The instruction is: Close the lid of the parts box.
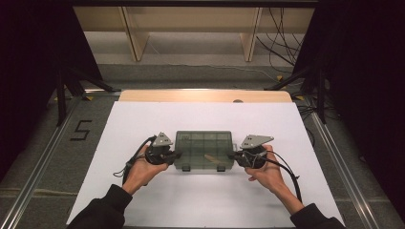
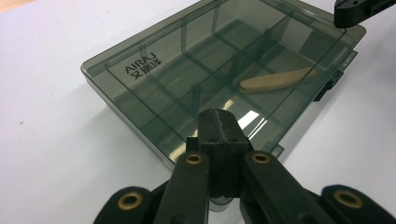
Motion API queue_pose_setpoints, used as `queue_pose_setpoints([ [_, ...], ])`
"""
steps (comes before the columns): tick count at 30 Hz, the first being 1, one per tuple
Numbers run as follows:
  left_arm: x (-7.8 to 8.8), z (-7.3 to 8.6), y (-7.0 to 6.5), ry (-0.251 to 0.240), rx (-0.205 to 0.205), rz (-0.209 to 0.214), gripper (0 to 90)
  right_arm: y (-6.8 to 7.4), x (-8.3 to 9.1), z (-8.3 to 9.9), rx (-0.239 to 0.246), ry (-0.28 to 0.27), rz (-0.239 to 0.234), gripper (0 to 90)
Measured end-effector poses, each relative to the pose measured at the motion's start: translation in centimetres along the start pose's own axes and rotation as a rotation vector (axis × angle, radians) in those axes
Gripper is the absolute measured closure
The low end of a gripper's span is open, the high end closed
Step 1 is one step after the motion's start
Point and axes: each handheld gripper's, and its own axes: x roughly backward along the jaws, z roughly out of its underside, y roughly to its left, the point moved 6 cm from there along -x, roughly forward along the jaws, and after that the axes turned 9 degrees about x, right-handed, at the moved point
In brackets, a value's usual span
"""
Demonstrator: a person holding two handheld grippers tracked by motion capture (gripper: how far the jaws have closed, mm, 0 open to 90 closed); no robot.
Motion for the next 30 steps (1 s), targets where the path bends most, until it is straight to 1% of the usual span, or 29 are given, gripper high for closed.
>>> queue_pose_setpoints([
  [2,0.00,0.04,0.04,0.005,-0.004,-0.001,89.7,0.03,-0.01,0.05,0.000,0.004,-0.002,89.4],
  [3,-0.07,0.08,0.01,0.001,0.004,-0.006,89.7,0.04,-0.04,0.07,0.001,0.005,-0.002,89.5],
  [9,-0.10,0.12,0.03,0.003,0.004,-0.009,89.7,0.09,-0.13,0.12,0.002,0.008,-0.004,89.4],
  [14,-0.11,0.14,0.03,0.006,0.004,-0.010,89.7,0.14,-0.14,0.15,0.002,0.010,-0.010,89.4],
  [15,-0.15,0.15,0.02,0.006,0.007,-0.005,89.7,0.14,-0.15,0.16,0.001,0.010,-0.010,89.4],
  [17,-0.18,0.14,0.05,0.005,0.009,-0.017,89.7,0.10,-0.17,0.24,0.000,0.010,-0.009,89.4],
  [22,-0.18,0.16,0.04,0.004,0.012,-0.018,89.7,0.07,-0.14,0.32,-0.005,0.006,-0.008,89.5],
  [25,-0.23,0.27,0.02,0.010,0.007,-0.013,89.7,-0.03,-0.11,0.44,-0.003,0.009,-0.007,89.6],
  [26,-0.23,0.27,0.04,0.007,-0.005,-0.019,89.7,-0.03,-0.10,0.46,-0.005,0.009,-0.007,89.6],
  [30,-0.25,0.36,0.07,0.005,0.000,-0.008,89.8,-0.10,-0.10,0.54,-0.007,0.006,-0.007,89.6],
])
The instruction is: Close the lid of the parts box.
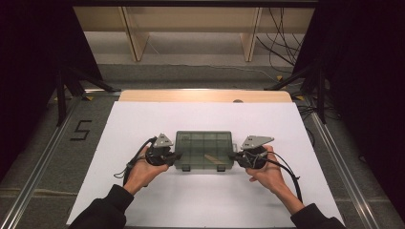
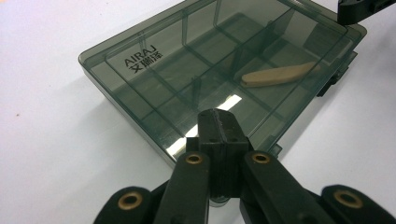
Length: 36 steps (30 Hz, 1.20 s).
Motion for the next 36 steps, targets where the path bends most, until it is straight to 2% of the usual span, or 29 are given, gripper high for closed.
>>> queue_pose_setpoints([
  [4,0.0,0.0,0.0,0.005,-0.012,-0.004,89.8,0.0,0.0,0.0,-0.001,0.005,0.001,89.6],
  [6,0.0,0.1,-0.1,0.003,0.000,-0.005,89.7,0.0,0.0,0.0,0.004,0.006,-0.001,89.6],
  [7,0.1,0.1,0.0,0.004,-0.019,-0.006,89.7,0.0,0.0,0.0,0.006,0.004,0.001,89.6],
  [10,0.2,0.1,-0.1,0.003,-0.012,-0.011,89.7,0.0,0.0,-0.1,0.001,0.004,0.003,89.6],
  [12,0.3,0.1,0.0,-0.018,-0.010,-0.015,89.7,0.0,-0.1,-0.2,-0.001,-0.002,0.003,89.5],
  [13,0.3,0.1,-0.2,-0.025,0.011,-0.006,89.7,0.0,-0.2,-0.3,-0.003,-0.004,0.004,89.1],
  [14,0.4,0.0,-0.1,-0.019,-0.001,0.002,89.7,0.0,-0.2,-0.3,0.000,-0.007,0.006,88.8],
  [17,0.3,-0.2,-0.3,-0.043,0.015,0.007,88.0,-0.1,0.1,-0.4,-0.008,-0.015,0.012,87.0],
  [20,0.4,-0.3,-0.4,-0.044,0.006,0.020,83.8,-0.2,0.4,-0.4,-0.024,-0.028,0.021,84.7],
  [21,0.4,-0.4,-0.6,-0.059,0.021,0.028,83.8,-0.3,0.5,-0.5,-0.027,-0.034,0.025,82.9],
  [23,0.7,-1.0,-1.0,-0.107,0.023,0.050,78.4,-0.7,1.0,-0.7,-0.057,-0.058,0.047,74.2],
  [24,0.9,-1.2,-1.1,-0.117,0.016,0.053,76.6,-0.8,1.2,-0.8,-0.072,-0.067,0.052,70.6],
  [25,1.0,-1.4,-1.3,-0.132,0.034,0.066,74.3,-1.0,1.4,-0.9,-0.086,-0.080,0.066,66.7],
  [26,1.1,-1.6,-1.4,-0.152,0.032,0.066,71.6,-1.0,1.5,-1.0,-0.108,-0.087,0.052,63.0],
  [27,1.3,-1.7,-1.5,-0.162,0.031,0.075,69.2,-1.1,1.7,-1.1,-0.122,-0.095,0.072,60.1],
  [36,2.7,-2.5,-2.2,-0.257,0.010,0.096,51.7,-0.6,3.0,-2.8,-0.160,-0.205,0.088,44.1],
])
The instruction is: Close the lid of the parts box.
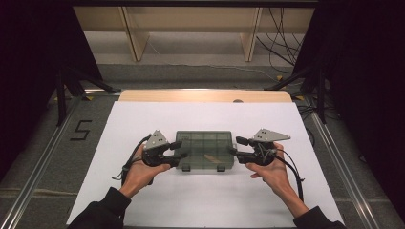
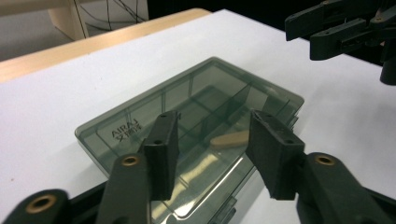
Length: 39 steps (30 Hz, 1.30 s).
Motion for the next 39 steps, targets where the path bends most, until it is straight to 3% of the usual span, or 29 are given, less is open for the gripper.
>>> queue_pose_setpoints([
  [11,1.0,-0.2,-0.8,-0.051,-0.007,0.012,38.6,0.7,1.3,-0.8,-0.015,-0.056,0.023,30.5],
  [12,1.1,-0.2,-0.8,-0.053,-0.024,0.014,38.1,0.8,1.4,-0.9,-0.015,-0.060,0.024,29.5],
  [17,1.5,-0.3,-1.0,-0.076,-0.013,0.025,36.0,1.0,1.8,-0.8,-0.015,-0.073,0.042,25.9],
  [39,3.7,0.1,-1.7,-0.151,-0.019,0.051,28.1,3.1,3.7,-0.4,-0.026,-0.108,0.042,21.6],
])
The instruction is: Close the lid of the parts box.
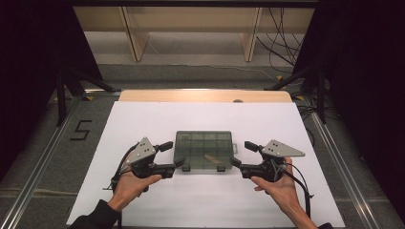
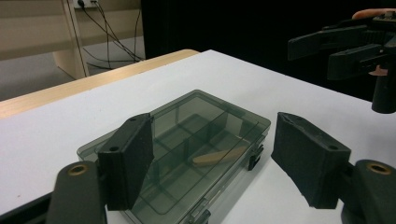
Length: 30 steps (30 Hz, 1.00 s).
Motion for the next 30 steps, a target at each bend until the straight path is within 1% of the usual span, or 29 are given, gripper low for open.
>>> queue_pose_setpoints([
  [1,0.2,0.0,0.0,-0.004,-0.013,-0.002,27.8,0.0,0.1,0.0,0.004,-0.003,0.001,21.5],
  [2,0.2,0.0,0.0,-0.013,-0.001,-0.003,27.6,0.0,0.2,0.0,0.007,-0.004,0.008,21.1],
  [3,0.4,-0.1,0.0,-0.015,-0.016,-0.007,27.2,0.2,0.2,0.0,-0.003,-0.021,0.007,20.5],
  [4,0.4,-0.1,0.0,-0.015,-0.016,-0.007,26.7,0.2,0.2,0.0,-0.003,-0.021,0.007,20.5],
  [5,0.7,-0.1,0.0,-0.025,-0.018,-0.012,26.5,0.3,0.5,0.1,0.000,-0.004,0.010,20.3],
  [6,0.7,-0.2,0.0,-0.041,-0.016,-0.004,26.3,0.3,0.6,0.1,0.001,-0.009,0.007,20.2],
  [8,0.9,-0.2,-0.1,-0.042,-0.013,-0.012,25.7,0.4,0.7,0.2,0.004,-0.017,0.016,20.0],
  [9,0.9,-0.1,-0.1,-0.042,-0.017,-0.015,25.4,0.5,0.8,0.2,0.000,-0.008,0.010,19.9],
  [11,1.0,-0.1,-0.1,-0.043,-0.020,-0.016,25.4,0.5,0.8,0.3,-0.003,-0.010,0.017,19.8],
  [12,1.1,-0.1,-0.2,-0.045,-0.032,-0.018,25.3,0.6,0.9,0.3,-0.006,-0.021,0.007,19.6],
  [14,1.2,-0.1,-0.4,-0.046,-0.029,-0.020,25.2,0.7,1.1,0.3,-0.003,-0.016,0.013,19.4],
  [15,1.2,0.0,-0.5,-0.051,-0.034,-0.017,25.1,0.8,1.0,0.2,-0.008,-0.038,0.009,19.3],
  [16,1.3,0.0,-0.6,-0.050,-0.035,-0.022,25.0,0.8,1.1,0.2,-0.006,-0.032,0.007,19.3],
  [17,1.3,0.0,-0.7,-0.053,-0.049,-0.021,25.1,0.9,1.2,0.2,-0.009,-0.033,0.010,19.3],
  [18,1.4,0.0,-0.7,-0.054,-0.049,-0.020,25.0,0.9,1.4,0.3,-0.003,-0.022,0.012,19.3],
  [20,1.5,0.0,-0.8,-0.055,-0.056,-0.020,24.7,1.0,1.4,0.2,-0.006,-0.037,0.007,19.2],
  [21,1.5,0.0,-0.9,-0.058,-0.055,-0.020,24.4,1.1,1.6,0.3,-0.007,-0.025,0.006,19.2],
  [23,1.6,0.0,-0.9,-0.060,-0.050,-0.022,23.9,1.1,1.7,0.3,-0.004,-0.032,0.012,19.2],
  [26,1.7,0.0,-0.9,-0.065,-0.044,-0.025,23.4,1.3,1.8,0.3,-0.009,-0.038,0.007,18.9],
  [27,1.7,0.0,-0.9,-0.065,-0.044,-0.025,23.2,1.3,1.9,0.3,-0.011,-0.031,0.006,18.9],
  [28,1.8,0.0,-1.0,-0.068,-0.039,-0.025,23.0,1.3,1.9,0.3,-0.009,-0.042,0.010,18.7],
  [29,1.8,0.0,-1.0,-0.070,-0.047,-0.025,22.8,1.3,1.9,0.4,-0.010,-0.039,0.006,18.6],
  [30,1.9,0.0,-1.0,-0.070,-0.047,-0.025,22.7,1.3,1.9,0.4,-0.010,-0.033,0.005,18.3],
])
